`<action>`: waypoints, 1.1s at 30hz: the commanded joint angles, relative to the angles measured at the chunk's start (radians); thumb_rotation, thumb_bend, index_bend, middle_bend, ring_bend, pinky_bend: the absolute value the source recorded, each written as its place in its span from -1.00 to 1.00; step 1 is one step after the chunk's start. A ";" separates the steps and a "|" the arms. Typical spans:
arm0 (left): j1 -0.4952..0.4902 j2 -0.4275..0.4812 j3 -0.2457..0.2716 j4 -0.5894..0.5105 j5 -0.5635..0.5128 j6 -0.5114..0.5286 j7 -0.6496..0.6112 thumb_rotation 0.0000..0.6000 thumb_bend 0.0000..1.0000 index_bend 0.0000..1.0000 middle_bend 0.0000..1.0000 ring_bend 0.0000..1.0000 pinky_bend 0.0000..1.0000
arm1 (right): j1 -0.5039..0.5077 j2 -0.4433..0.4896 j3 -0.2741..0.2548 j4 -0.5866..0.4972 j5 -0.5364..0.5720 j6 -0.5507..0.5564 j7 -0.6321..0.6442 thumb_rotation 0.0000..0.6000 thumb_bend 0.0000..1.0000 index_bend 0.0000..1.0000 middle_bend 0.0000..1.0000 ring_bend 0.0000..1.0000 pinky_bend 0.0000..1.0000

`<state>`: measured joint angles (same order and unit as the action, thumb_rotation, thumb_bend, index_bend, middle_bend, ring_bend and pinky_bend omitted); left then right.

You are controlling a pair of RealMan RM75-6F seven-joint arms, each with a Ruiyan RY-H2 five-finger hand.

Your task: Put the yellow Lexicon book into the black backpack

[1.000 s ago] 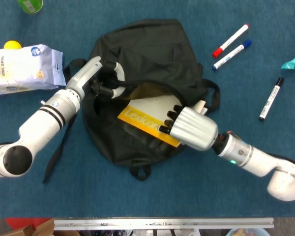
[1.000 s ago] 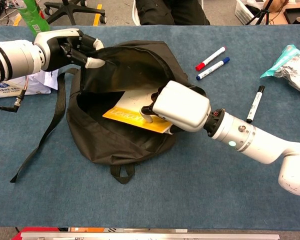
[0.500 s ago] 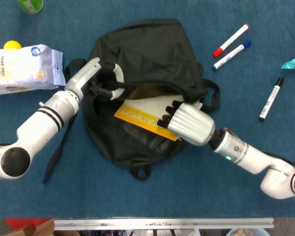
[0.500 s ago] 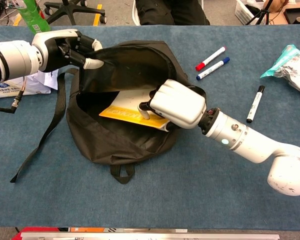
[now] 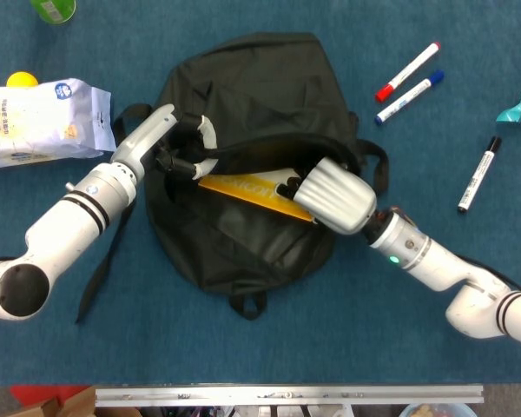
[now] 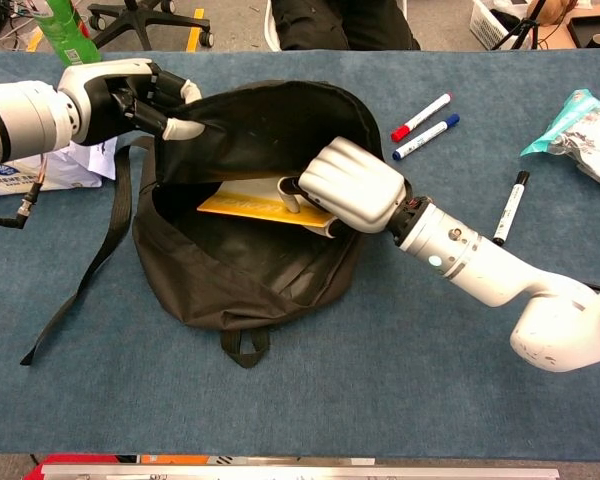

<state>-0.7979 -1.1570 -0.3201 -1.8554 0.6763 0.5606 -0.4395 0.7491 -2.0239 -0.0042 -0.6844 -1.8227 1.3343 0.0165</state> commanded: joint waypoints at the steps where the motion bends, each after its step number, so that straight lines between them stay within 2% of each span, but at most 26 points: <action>1: 0.000 0.001 0.002 -0.002 0.001 0.001 0.001 1.00 -0.21 0.32 0.06 0.05 0.06 | 0.006 -0.017 0.008 0.006 0.012 -0.004 0.000 1.00 -0.46 0.84 0.63 0.31 0.39; 8: -0.001 0.004 0.007 -0.010 0.005 0.003 0.006 1.00 -0.21 0.32 0.05 0.05 0.06 | 0.022 -0.044 0.025 0.008 0.037 -0.017 -0.035 1.00 -0.49 0.84 0.59 0.27 0.39; 12: 0.000 0.007 0.008 -0.016 0.010 0.005 0.006 1.00 -0.21 0.32 0.05 0.05 0.06 | 0.021 -0.034 0.021 -0.014 0.051 -0.043 -0.064 1.00 -0.57 0.83 0.48 0.18 0.35; 14: 0.000 0.008 0.009 -0.016 0.012 0.005 0.006 1.00 -0.21 0.31 0.05 0.04 0.06 | 0.016 -0.021 0.017 -0.036 0.060 -0.057 -0.070 1.00 -0.61 0.69 0.37 0.09 0.25; 17: -0.001 0.009 0.011 -0.017 0.013 0.004 0.007 1.00 -0.21 0.30 0.04 0.04 0.06 | 0.003 0.016 0.013 -0.105 0.075 -0.070 -0.088 1.00 -0.64 0.24 0.14 -0.11 0.09; 22: -0.004 0.007 0.014 -0.016 0.013 0.003 0.009 1.00 -0.21 0.27 0.02 0.02 0.06 | -0.015 0.103 0.009 -0.263 0.102 -0.104 -0.136 1.00 -0.82 -0.52 -0.32 -0.54 -0.17; 27: -0.005 0.008 0.016 -0.018 0.013 0.009 0.011 1.00 -0.21 0.25 0.01 0.01 0.06 | -0.043 0.237 -0.022 -0.482 0.119 -0.141 -0.205 1.00 -0.95 -0.78 -0.45 -0.67 -0.29; 33: -0.006 0.011 0.023 -0.021 0.015 0.007 0.018 1.00 -0.22 0.19 -0.02 -0.05 0.06 | -0.078 0.409 -0.095 -0.729 0.092 -0.148 -0.250 1.00 -0.99 -0.82 -0.47 -0.70 -0.33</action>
<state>-0.8044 -1.1470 -0.2983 -1.8756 0.6888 0.5693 -0.4231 0.6979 -1.7118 -0.0525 -1.3013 -1.7189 1.1980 -0.1962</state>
